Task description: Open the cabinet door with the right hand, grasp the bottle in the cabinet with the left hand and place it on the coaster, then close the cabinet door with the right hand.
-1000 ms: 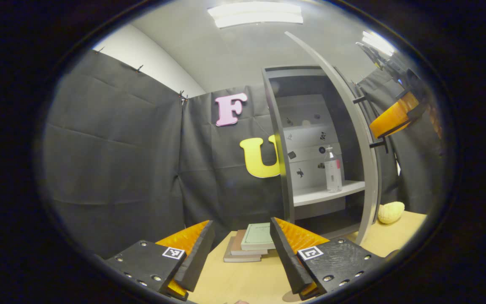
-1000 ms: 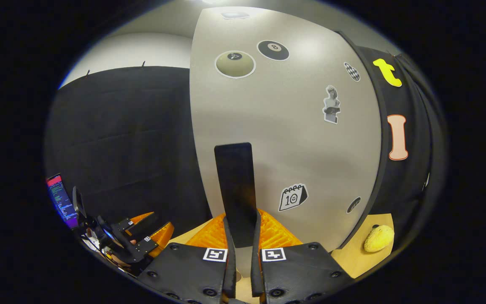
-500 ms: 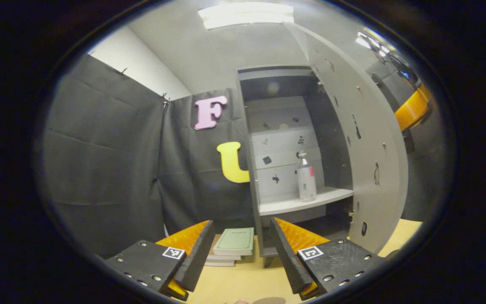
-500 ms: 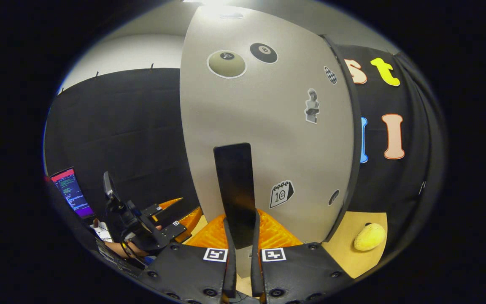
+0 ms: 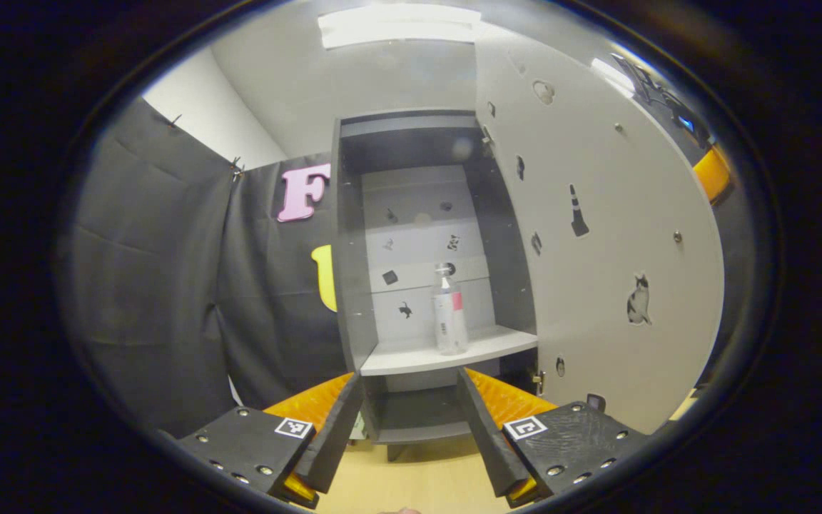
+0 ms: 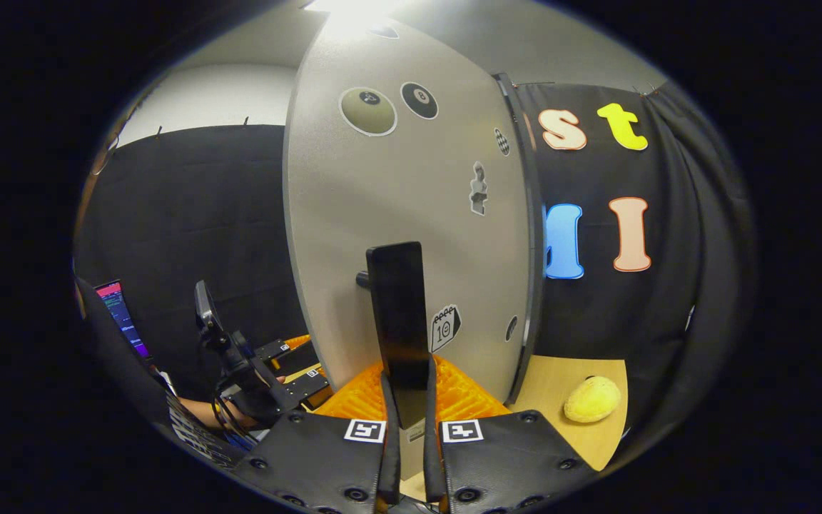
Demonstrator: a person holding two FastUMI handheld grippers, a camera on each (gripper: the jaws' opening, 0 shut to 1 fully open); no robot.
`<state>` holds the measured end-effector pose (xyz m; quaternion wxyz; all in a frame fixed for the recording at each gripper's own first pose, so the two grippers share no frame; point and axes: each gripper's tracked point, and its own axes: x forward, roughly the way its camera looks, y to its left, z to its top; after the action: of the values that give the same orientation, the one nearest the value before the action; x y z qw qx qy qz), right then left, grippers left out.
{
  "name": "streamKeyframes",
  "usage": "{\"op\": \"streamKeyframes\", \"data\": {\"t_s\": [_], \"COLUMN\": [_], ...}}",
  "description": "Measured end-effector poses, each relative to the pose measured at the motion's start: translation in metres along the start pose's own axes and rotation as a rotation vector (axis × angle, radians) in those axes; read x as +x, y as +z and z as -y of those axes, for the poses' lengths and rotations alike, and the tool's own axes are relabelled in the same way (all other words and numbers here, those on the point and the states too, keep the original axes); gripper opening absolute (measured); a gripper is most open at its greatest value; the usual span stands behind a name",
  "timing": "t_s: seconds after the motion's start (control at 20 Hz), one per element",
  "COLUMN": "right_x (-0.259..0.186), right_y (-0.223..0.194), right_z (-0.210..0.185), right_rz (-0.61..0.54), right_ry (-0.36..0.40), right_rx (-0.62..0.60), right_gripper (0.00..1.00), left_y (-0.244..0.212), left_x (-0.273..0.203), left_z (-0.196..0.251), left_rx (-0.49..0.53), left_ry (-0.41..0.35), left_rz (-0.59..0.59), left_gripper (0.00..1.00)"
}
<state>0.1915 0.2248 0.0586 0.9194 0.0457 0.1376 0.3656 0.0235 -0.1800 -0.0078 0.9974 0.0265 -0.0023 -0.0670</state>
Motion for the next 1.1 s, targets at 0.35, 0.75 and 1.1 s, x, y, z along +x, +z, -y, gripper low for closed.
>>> {"op": "streamKeyframes", "data": {"t_s": [0.35, 0.75, 1.1], "right_x": [-0.004, -0.031, -0.079], "right_y": [0.003, 0.012, -0.008], "right_z": [0.015, 0.003, 0.086], "right_rz": [0.041, 0.077, 0.145], "right_ry": [-0.064, 0.065, -0.216], "right_rx": [0.027, 0.095, 0.179], "right_gripper": [0.14, 0.23, 0.84], "left_y": [0.003, 0.005, 0.024], "left_x": [0.015, 0.033, 0.078], "left_z": [0.048, 0.073, 0.068], "left_rx": [0.001, -0.055, -0.109], "left_ry": [-0.022, -0.006, -0.071], "left_rz": [-0.002, -0.032, -0.03], "left_gripper": [0.82, 0.82, 0.82]}}
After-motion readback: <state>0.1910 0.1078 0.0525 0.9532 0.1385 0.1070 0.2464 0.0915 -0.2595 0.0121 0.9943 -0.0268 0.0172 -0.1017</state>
